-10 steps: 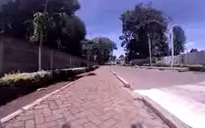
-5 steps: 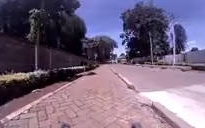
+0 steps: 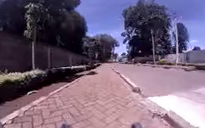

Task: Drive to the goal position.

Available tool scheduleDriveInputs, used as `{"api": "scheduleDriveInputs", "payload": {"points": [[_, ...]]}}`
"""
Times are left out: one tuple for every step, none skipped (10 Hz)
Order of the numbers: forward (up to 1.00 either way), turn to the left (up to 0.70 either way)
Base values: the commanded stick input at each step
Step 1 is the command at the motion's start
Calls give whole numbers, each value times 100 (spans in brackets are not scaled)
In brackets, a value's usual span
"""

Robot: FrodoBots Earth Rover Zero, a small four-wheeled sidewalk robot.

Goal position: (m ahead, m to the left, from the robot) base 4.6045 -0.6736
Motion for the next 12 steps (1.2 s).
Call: {"api": "scheduleDriveInputs", "payload": {"points": [[70,0],[70,0],[70,0],[70,0],[70,0],[70,0],[70,0],[70,0],[70,0],[70,0],[70,0],[70,0]]}}
